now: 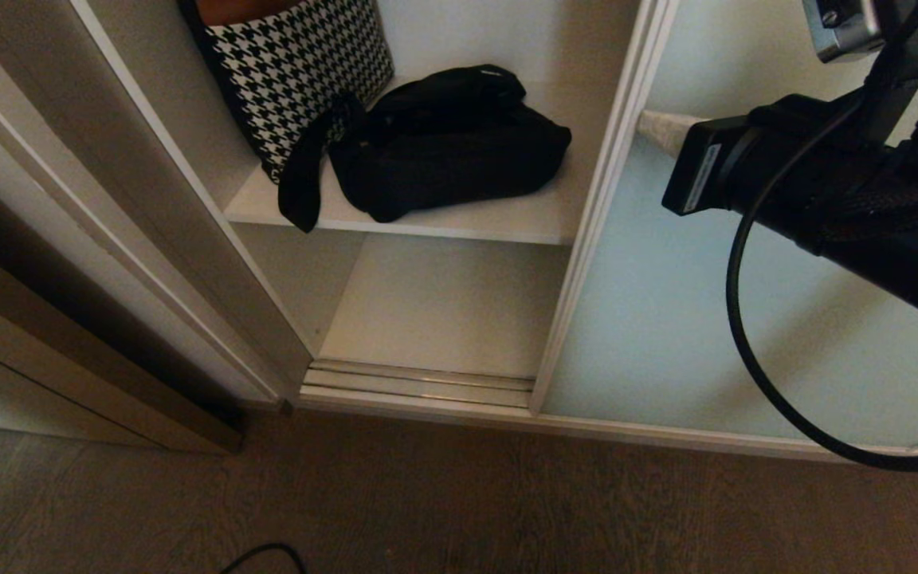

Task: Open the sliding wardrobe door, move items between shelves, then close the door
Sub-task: Close the door

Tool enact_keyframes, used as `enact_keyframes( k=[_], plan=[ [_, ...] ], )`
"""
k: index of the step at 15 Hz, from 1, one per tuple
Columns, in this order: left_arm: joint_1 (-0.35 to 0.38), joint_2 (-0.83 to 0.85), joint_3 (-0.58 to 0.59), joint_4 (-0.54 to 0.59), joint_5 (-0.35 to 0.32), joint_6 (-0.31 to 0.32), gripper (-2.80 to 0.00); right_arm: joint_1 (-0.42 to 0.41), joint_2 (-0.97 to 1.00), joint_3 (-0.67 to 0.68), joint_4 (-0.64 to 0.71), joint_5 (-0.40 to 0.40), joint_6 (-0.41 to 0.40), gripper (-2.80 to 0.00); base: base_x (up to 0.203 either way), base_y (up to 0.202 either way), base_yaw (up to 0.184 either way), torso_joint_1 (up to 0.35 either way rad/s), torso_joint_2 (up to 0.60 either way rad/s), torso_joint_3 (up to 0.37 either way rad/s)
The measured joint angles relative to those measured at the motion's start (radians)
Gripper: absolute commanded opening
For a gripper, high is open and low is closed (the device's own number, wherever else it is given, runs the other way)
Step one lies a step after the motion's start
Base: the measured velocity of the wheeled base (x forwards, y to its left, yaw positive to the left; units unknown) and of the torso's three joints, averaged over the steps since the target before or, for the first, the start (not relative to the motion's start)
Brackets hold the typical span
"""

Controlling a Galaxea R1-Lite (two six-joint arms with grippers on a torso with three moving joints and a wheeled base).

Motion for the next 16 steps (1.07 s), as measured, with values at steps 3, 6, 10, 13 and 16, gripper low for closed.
enact_keyframes(
  k=[3,6,10,13,16],
  plan=[
    [0.0,0.0,0.0,0.0,0.0,0.0,-2.8,0.001,0.026,-0.018,-0.018,-0.035,0.02,-2.8,0.0,0.0,0.0,0.0,0.0,0.0],
    [0.0,0.0,0.0,0.0,0.001,0.0,-2.8,-0.003,0.021,-0.022,-0.015,-0.034,0.025,-2.8,0.0,0.0,0.0,0.0,0.0,0.0],
    [0.0,0.0,0.0,0.0,0.001,0.0,-2.8,-0.004,0.025,-0.033,-0.014,-0.034,0.026,-2.8,0.0,0.0,0.0,0.0,0.0,0.0],
    [0.0,0.0,0.0,0.0,0.001,0.0,-2.8,0.018,0.045,-0.04,-0.024,-0.037,0.022,-2.8,0.0,0.0,0.0,0.0,0.0,0.0],
    [0.0,0.0,0.0,0.0,0.001,0.0,-2.8,0.039,0.075,-0.063,-0.025,-0.036,0.024,-2.8,0.0,0.0,0.0,0.0,0.0,0.0]
  ],
)
